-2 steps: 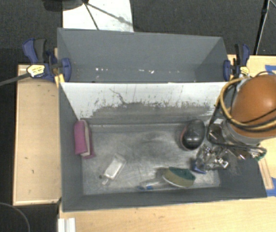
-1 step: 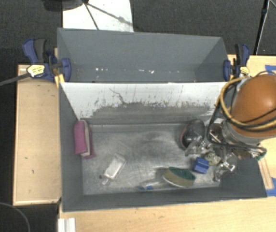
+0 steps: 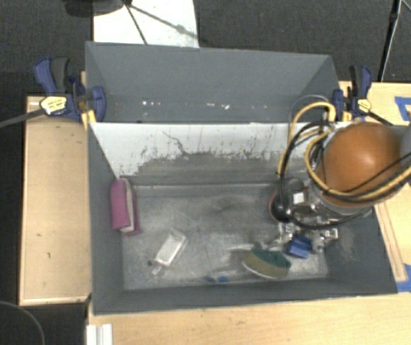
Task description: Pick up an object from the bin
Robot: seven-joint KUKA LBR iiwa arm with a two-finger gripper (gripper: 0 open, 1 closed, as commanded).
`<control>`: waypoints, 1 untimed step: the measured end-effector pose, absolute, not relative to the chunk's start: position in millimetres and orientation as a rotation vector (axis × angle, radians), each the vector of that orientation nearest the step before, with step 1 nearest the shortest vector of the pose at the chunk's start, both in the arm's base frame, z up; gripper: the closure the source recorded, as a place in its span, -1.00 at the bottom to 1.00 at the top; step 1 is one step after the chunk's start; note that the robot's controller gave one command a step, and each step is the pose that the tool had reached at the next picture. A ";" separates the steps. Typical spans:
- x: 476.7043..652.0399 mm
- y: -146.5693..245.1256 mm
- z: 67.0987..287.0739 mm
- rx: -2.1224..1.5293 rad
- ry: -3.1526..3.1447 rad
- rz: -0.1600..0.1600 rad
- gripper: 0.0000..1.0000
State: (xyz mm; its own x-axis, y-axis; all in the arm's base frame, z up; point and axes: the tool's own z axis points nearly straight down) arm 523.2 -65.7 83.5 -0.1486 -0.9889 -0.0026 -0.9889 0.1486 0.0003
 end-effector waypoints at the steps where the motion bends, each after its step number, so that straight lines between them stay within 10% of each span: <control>1: 524.1 -66.1 85.7 -2.039 2.386 0.000 1.00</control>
Offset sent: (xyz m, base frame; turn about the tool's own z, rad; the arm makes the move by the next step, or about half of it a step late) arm 0.0000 0.0000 0.0000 0.0000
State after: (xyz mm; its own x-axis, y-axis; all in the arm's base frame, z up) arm 524.1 -66.1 85.7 -0.1558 -0.9878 -0.0021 -0.9878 0.1558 -0.0018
